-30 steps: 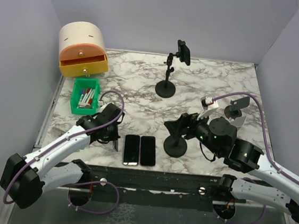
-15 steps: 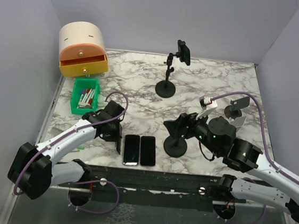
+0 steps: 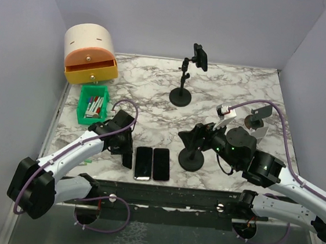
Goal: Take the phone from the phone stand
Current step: Place the phone at the center of the board.
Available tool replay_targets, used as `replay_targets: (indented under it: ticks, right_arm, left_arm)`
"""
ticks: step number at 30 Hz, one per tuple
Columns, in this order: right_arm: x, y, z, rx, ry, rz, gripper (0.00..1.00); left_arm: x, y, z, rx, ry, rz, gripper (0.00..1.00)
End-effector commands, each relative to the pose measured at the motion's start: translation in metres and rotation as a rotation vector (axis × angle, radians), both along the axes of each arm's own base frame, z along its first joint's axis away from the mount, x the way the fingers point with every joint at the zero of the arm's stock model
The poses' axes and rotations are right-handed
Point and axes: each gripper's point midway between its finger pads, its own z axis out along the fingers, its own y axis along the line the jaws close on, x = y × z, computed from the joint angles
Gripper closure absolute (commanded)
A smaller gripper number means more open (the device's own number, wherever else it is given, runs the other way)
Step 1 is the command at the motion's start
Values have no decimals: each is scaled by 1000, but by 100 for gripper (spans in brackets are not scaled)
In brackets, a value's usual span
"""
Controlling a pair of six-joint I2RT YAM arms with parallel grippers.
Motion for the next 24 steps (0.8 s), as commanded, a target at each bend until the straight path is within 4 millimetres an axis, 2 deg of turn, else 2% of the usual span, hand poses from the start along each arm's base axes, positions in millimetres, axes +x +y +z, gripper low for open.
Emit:
replay_targets:
  ticks: [1, 8, 16, 20, 24]
  right_arm:
    - [2, -4, 0, -5, -18, -19, 0]
    - [2, -4, -3, -7, -14, -18, 0]
    - [4, -15, -6, -36, -7, -60, 0]
    - [11, -35, -15, -109, -5, -151, 0]
    - [17, -50, -33, -192, 20, -234, 0]
  left_arm:
    - [8, 13, 13, 38, -61, 75, 54]
    - [9, 18, 12, 58, -68, 99, 49]
    - [14, 22, 24, 51, -129, 125, 46]
    - [25, 25, 47, 48, -228, 121, 43]
    - [48, 18, 86, -14, -422, 77, 40]
